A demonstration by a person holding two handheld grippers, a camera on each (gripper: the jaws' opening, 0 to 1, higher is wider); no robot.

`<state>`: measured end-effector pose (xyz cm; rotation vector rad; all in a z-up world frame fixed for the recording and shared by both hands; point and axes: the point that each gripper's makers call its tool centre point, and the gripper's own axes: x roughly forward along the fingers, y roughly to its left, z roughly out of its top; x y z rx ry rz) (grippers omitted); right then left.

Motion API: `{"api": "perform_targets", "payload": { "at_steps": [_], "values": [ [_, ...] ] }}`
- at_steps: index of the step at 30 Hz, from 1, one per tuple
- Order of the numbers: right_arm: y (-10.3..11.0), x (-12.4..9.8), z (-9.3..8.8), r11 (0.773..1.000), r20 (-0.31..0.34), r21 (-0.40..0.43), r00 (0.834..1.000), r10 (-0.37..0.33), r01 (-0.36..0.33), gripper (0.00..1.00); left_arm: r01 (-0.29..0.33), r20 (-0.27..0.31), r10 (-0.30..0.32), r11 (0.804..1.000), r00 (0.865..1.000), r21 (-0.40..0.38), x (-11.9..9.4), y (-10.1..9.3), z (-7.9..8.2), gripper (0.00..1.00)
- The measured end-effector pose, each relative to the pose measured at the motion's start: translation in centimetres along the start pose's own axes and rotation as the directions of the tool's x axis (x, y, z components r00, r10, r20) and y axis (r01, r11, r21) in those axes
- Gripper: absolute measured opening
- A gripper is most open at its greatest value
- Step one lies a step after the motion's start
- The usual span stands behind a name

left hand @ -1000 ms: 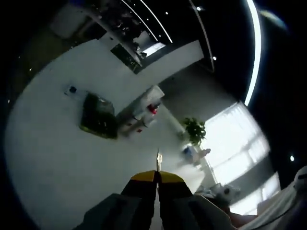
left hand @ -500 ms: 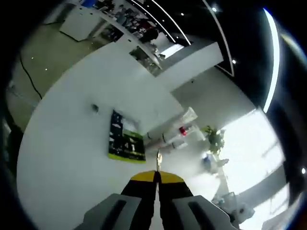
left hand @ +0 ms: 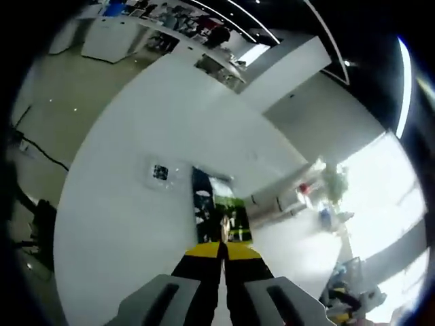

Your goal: Arrange the skincare products in the storage area until every visible bottle or jar stands upright without overlapping.

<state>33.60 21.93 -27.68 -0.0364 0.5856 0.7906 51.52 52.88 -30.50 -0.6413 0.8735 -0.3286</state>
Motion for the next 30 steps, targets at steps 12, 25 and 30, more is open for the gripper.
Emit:
{"api": "perform_targets", "payload": {
  "at_steps": [12, 25, 30],
  "values": [
    [-0.5, 0.3, -0.7, 1.000, -0.033, 0.004, 0.999, -0.011, 0.012, 0.58, -0.057, -0.059, 0.054, 0.997, 0.997, -0.049, 2.2, 3.7, 0.6, 0.01],
    [-0.9, 0.3, -1.2, 1.000, -0.053, 0.022, 0.998, -0.016, 0.017, 0.58, -0.158, -0.132, 0.160, 0.987, 0.978, 0.026, 3.9, 6.4, -0.4, 0.01],
    [-0.8, 0.3, -1.3, 1.000, -0.055, 0.024, 0.998, -0.014, 0.016, 0.58, -0.214, -0.166, 0.235, 0.967, 0.958, 0.135, 3.8, 7.6, -0.6, 0.02]
  ]
}}
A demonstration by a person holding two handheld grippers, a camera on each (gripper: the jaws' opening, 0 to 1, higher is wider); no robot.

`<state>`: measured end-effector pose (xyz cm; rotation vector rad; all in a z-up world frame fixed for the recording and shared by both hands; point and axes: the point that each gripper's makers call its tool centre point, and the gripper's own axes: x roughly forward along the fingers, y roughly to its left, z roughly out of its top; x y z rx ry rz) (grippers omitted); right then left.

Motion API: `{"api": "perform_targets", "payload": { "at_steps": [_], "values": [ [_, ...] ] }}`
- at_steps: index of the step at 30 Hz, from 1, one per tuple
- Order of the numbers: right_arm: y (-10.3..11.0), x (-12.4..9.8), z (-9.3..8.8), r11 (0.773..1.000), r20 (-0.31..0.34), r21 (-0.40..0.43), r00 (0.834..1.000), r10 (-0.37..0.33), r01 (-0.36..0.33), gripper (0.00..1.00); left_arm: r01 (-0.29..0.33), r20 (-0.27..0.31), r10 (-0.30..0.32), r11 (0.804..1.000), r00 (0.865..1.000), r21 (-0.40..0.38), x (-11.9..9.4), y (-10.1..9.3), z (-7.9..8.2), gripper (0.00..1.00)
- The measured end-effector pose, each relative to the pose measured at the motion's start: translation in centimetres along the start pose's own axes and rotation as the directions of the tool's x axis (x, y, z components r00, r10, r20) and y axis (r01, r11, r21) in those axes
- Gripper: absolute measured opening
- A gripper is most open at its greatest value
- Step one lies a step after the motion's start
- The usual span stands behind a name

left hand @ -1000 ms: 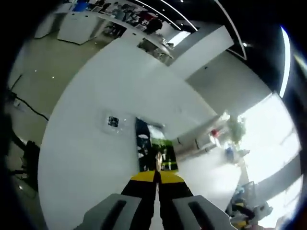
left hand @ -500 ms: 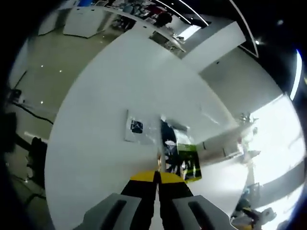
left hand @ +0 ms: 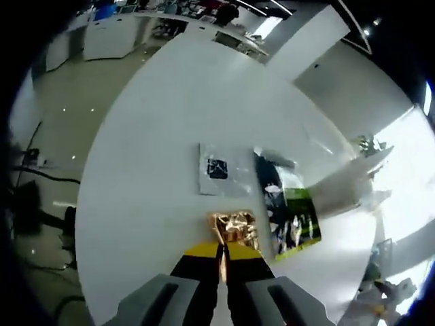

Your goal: Arrange the skincare products in the storage area until every visible bottle or jar stands upright without overlapping.

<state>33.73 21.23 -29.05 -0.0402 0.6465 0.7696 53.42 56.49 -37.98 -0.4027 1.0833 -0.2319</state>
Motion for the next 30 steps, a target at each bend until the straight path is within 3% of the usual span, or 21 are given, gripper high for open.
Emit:
{"api": "perform_targets", "payload": {
  "at_steps": [6, 13, 20, 30],
  "values": [
    [0.1, 0.0, -0.1, 1.000, -0.004, -0.003, 1.000, 0.005, -0.005, 0.58, -0.008, 0.007, 0.008, 1.000, 1.000, 0.025, 0.3, 0.4, 0.6, 0.03],
    [0.0, 0.0, 0.0, 1.000, -0.002, 0.002, 1.000, 0.003, -0.003, 0.58, -0.043, 0.010, 0.042, 0.993, 0.999, 0.113, 0.7, 0.5, 1.0, 0.04],
    [-0.1, 0.1, 0.0, 1.000, 0.002, 0.009, 1.000, 0.001, -0.001, 0.57, -0.050, 0.016, 0.048, 0.992, 0.999, 0.113, 0.7, 0.5, 1.0, 0.07],
    [-0.1, 0.0, 0.3, 1.000, 0.016, 0.016, 1.000, 0.003, -0.003, 0.57, -0.110, 0.019, 0.109, 0.988, 0.994, 0.105, 0.6, 0.7, 1.2, 0.09]
  ]
}}
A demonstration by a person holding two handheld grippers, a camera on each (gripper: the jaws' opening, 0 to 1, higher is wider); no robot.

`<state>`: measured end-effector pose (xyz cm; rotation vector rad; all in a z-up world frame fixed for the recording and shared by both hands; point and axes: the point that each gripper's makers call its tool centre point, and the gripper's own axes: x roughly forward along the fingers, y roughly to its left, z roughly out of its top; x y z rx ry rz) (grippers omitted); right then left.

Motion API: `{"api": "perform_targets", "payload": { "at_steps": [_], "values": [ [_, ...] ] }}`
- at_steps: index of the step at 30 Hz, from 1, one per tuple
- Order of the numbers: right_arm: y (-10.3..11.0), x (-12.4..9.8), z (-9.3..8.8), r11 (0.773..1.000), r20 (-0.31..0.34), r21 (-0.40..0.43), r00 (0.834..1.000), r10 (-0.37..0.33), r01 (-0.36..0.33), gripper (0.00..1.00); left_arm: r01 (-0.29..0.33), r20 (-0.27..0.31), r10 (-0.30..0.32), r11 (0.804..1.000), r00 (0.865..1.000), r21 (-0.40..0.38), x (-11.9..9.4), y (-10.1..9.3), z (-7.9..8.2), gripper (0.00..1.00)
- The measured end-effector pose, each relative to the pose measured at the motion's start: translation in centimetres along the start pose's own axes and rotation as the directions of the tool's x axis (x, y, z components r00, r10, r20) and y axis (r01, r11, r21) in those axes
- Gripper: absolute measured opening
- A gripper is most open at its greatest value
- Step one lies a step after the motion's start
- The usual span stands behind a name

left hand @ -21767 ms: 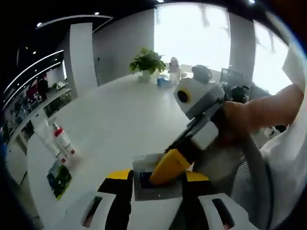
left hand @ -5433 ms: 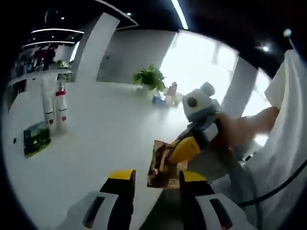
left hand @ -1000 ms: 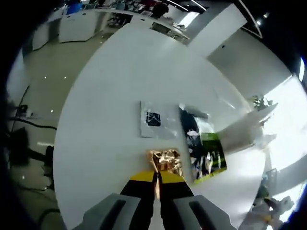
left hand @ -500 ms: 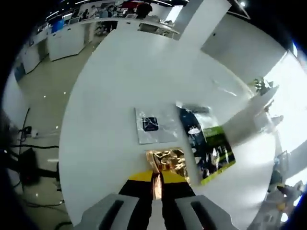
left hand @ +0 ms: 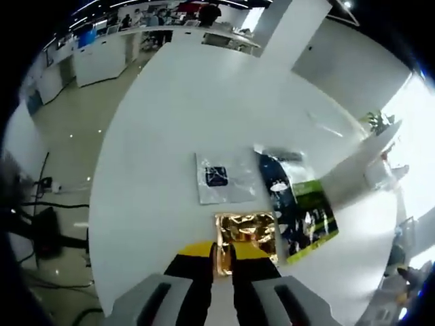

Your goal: Arrange the skincare products in the storage area until every visible bottle or jar stands upright without overlapping.

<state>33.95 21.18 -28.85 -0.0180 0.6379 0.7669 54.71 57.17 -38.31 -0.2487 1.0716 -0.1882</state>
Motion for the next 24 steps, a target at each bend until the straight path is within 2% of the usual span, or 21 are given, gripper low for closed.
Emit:
{"api": "perform_targets", "payload": {
  "at_steps": [5, 6, 8, 9, 13, 16, 18, 19, 20, 22, 24],
  "values": [
    [0.0, 0.0, 0.1, 1.000, 0.004, 0.001, 1.000, -0.001, 0.001, 0.57, -0.025, 0.000, 0.025, 1.000, 1.000, 0.002, 0.0, 0.2, 0.0, 0.10],
    [0.0, 0.0, 0.0, 1.000, 0.003, 0.000, 1.000, 0.000, 0.000, 0.57, -0.043, 0.001, 0.043, 0.999, 0.999, 0.006, -0.1, 0.4, 0.0, 0.12],
    [0.0, 0.0, 0.1, 1.000, 0.004, 0.000, 1.000, 0.001, -0.001, 0.57, -0.105, 0.038, 0.104, 0.994, 0.994, 0.029, -0.4, 1.3, 0.7, 0.21],
    [0.0, 0.0, 0.1, 1.000, 0.004, -0.001, 1.000, 0.001, -0.001, 0.57, -0.112, 0.038, 0.111, 0.993, 0.993, 0.029, -0.5, 1.2, 0.6, 0.24],
    [0.0, 0.0, 0.1, 1.000, 0.004, -0.002, 1.000, 0.001, -0.001, 0.57, -0.130, 0.096, 0.117, 0.981, 0.989, 0.145, -0.8, 0.5, 1.7, 0.30],
    [0.1, 0.0, 0.1, 1.000, 0.003, -0.002, 1.000, 0.003, -0.003, 0.57, -0.156, 0.116, 0.129, 0.952, 0.985, 0.263, -0.7, -0.7, 2.0, 0.29],
    [0.1, 0.0, 0.0, 1.000, 0.001, -0.004, 1.000, 0.004, -0.004, 0.57, -0.150, 0.119, 0.121, 0.948, 0.986, 0.280, -0.6, -0.9, 2.1, 0.26],
    [0.1, 0.0, 0.0, 1.000, 0.000, -0.004, 1.000, 0.004, -0.004, 0.57, -0.176, 0.139, 0.135, 0.921, 0.981, 0.349, -0.5, -1.3, 2.2, 0.25],
    [0.1, 0.0, 0.0, 1.000, -0.001, -0.004, 1.000, 0.002, -0.002, 0.57, -0.162, 0.152, 0.113, 0.917, 0.982, 0.365, -0.4, -1.8, 2.3, 0.23],
    [0.0, 0.0, 0.0, 1.000, -0.001, -0.005, 1.000, -0.002, 0.002, 0.57, -0.143, 0.142, 0.096, 0.916, 0.985, 0.375, -0.2, -2.4, 2.0, 0.21],
    [-0.1, -0.1, 0.0, 1.000, 0.001, 0.001, 1.000, -0.004, 0.004, 0.57, -0.145, 0.137, 0.097, 0.903, 0.986, 0.405, 0.0, -2.5, 1.7, 0.20]
  ]
}}
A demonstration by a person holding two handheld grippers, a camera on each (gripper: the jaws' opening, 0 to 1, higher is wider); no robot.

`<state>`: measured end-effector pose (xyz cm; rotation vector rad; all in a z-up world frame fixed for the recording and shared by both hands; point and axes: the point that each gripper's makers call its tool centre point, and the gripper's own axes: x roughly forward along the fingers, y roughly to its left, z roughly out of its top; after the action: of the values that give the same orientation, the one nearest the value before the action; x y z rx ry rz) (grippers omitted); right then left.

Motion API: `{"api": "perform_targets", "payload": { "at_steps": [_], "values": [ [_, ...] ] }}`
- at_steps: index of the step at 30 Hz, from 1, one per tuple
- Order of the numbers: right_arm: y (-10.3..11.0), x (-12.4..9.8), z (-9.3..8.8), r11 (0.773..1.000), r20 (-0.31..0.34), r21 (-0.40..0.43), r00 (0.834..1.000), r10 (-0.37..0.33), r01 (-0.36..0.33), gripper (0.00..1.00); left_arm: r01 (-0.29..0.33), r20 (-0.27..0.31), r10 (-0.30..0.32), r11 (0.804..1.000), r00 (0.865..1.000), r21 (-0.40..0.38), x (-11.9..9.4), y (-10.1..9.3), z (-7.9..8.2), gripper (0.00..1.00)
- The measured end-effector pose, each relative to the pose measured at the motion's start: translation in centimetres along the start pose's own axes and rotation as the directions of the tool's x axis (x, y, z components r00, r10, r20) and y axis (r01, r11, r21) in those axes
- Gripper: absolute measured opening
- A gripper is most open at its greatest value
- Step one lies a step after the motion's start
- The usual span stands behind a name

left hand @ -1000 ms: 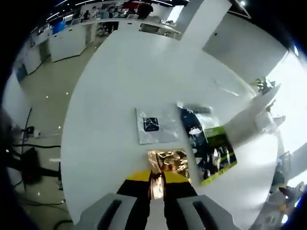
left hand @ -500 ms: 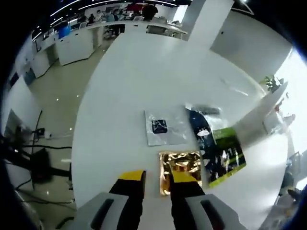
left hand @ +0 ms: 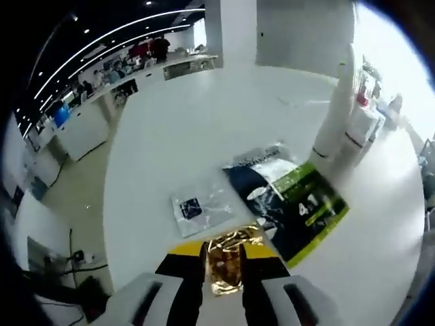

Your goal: Arrange the skincare products in the storage area until every visible bottle or jar stands upright without overlapping.

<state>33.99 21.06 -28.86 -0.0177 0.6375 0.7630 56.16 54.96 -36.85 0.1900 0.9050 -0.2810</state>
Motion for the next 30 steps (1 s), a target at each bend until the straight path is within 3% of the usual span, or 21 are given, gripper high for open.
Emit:
{"api": "perform_targets", "payload": {
  "at_steps": [6, 7, 12, 17, 21, 24, 30],
  "values": [
    [0.1, 0.1, -0.1, 1.000, -0.004, -0.002, 1.000, 0.003, -0.003, 0.57, -0.012, -0.050, 0.012, 1.000, 0.999, -0.008, 0.7, 0.4, -1.7, 0.20],
    [0.1, 0.1, -0.1, 1.000, -0.006, -0.002, 1.000, 0.004, -0.004, 0.57, -0.030, -0.031, 0.028, 0.998, 0.999, -0.062, 0.7, 0.7, -1.6, 0.20],
    [0.0, 0.2, -0.2, 1.000, -0.007, 0.002, 1.000, 0.005, -0.005, 0.57, -0.062, -0.028, 0.059, 0.994, 0.998, -0.095, 0.6, 0.9, -1.6, 0.19],
    [0.0, 0.2, -0.1, 1.000, -0.005, 0.004, 1.000, 0.006, -0.006, 0.57, -0.065, -0.025, 0.063, 0.993, 0.998, -0.102, 0.6, 0.8, -1.5, 0.19],
    [0.1, 0.1, -0.2, 1.000, -0.004, 0.008, 1.000, 0.006, -0.006, 0.57, -0.069, -0.022, 0.067, 0.995, 0.997, -0.076, 0.5, 0.8, -1.3, 0.29],
    [0.3, 0.1, -0.2, 1.000, -0.005, 0.008, 1.000, 0.017, -0.017, 0.57, -0.073, -0.014, 0.072, 0.995, 0.997, -0.067, 0.3, 0.9, -1.1, 0.30],
    [0.8, 0.1, 0.0, 0.999, 0.006, 0.006, 0.999, 0.045, -0.045, 0.57, -0.099, 0.037, 0.102, 0.992, 0.994, -0.079, -1.9, 0.5, -0.5, 0.32]
  ]
}}
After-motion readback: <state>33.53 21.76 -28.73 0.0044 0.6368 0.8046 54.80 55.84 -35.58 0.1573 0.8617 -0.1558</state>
